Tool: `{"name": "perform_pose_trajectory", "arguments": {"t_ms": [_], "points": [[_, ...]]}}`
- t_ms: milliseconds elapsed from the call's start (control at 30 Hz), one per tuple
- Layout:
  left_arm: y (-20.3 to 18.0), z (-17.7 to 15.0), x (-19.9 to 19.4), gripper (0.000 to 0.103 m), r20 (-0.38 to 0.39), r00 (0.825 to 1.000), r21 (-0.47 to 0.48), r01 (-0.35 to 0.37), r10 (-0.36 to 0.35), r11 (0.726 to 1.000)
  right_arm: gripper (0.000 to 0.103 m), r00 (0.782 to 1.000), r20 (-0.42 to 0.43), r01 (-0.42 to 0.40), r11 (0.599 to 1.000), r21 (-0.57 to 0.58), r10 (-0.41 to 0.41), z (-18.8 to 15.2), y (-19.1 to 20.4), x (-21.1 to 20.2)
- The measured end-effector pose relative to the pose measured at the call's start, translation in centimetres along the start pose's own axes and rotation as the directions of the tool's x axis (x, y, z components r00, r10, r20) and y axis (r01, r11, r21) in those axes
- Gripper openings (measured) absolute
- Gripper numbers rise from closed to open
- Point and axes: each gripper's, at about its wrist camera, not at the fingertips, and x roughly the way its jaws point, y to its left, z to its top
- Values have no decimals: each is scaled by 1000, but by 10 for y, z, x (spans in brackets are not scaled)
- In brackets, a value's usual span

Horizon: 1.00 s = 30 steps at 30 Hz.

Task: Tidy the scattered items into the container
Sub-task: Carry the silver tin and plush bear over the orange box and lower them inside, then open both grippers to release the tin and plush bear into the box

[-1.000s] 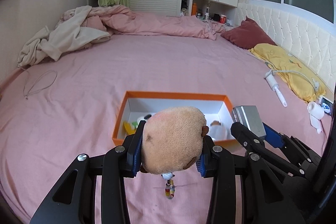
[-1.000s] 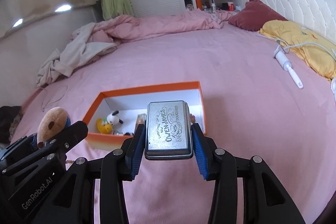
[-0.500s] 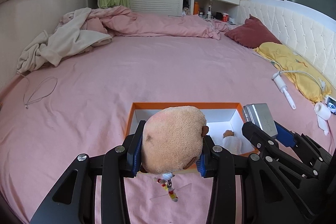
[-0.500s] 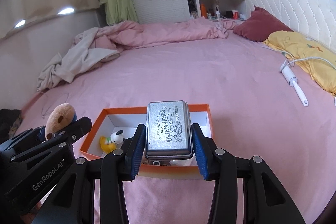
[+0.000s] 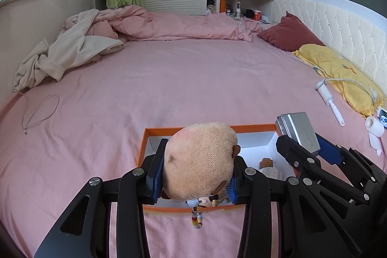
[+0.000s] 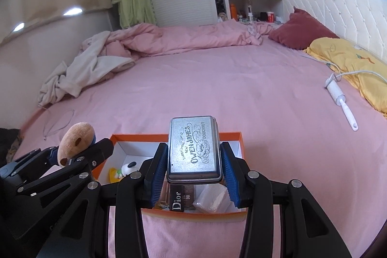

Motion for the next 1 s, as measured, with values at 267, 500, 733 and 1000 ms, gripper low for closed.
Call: {"name": "perform_pose_trajectory", "arguments": {"t_ms": [267, 500, 733, 1000], "points": [[3, -5, 11, 42, -29, 1000, 1, -12, 12, 1000, 43, 999, -40, 0, 1000, -7, 0, -8, 1, 17], [8, -16, 22, 42, -65, 998, -16, -17, 16, 1000, 43, 997, -78, 3, 1000, -11, -3, -21, 0, 28], [11, -26, 34, 61, -109, 987, -21, -118, 115, 993, 43, 993, -115, 3, 1000, -14, -5, -35, -1, 36], [24, -28, 29, 77, -89, 989, -70, -122, 116, 990, 56, 993, -115, 4, 1000, 8, -3, -40, -6, 37]]}}
